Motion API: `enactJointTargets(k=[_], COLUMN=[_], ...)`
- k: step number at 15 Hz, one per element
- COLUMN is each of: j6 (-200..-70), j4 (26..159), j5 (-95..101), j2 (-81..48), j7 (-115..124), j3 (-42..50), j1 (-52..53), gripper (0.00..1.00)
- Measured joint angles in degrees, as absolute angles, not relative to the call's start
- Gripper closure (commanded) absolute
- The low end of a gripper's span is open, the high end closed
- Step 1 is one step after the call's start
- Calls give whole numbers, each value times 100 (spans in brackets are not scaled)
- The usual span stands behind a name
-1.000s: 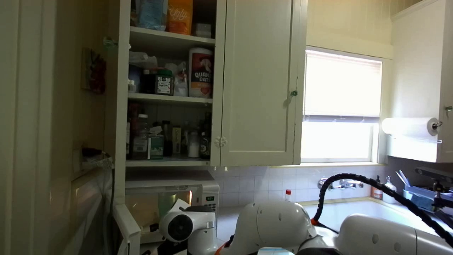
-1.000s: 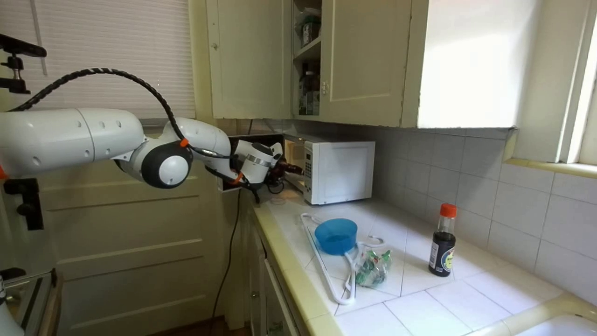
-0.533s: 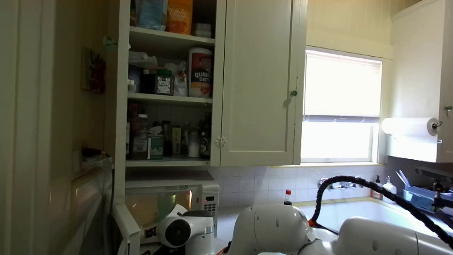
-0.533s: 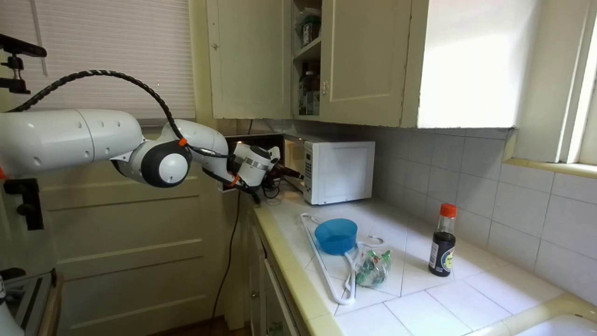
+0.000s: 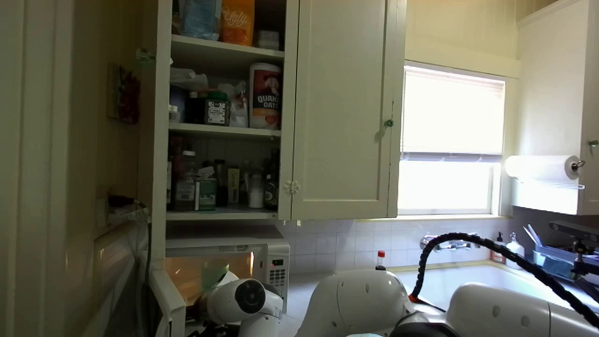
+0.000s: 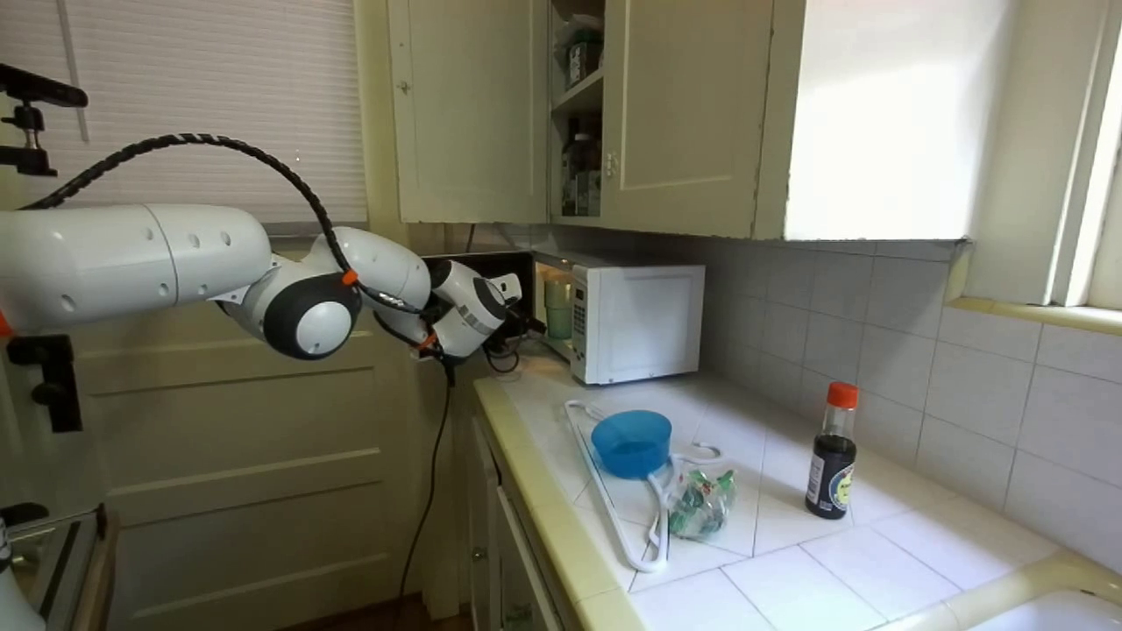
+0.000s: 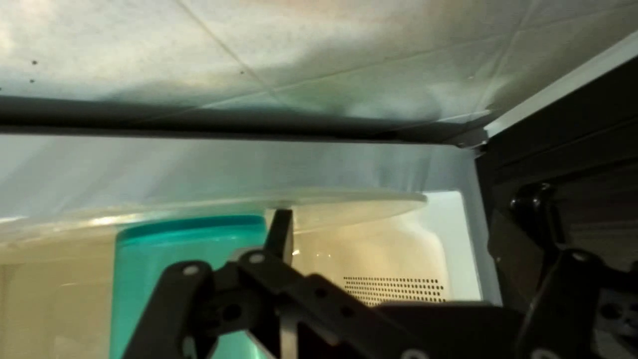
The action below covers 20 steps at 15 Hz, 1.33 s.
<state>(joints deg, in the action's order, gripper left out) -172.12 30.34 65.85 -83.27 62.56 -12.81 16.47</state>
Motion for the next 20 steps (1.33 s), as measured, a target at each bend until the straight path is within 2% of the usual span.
enactJointTargets(k=[6, 20], j6=[-17172, -16648], j4=[3222, 3080], j5=[6294, 6219], j2=[-8311, -8314], j7=[5280, 4286], j3=[-2055, -2263], j1=[1381, 1229], gripper=[0, 0])
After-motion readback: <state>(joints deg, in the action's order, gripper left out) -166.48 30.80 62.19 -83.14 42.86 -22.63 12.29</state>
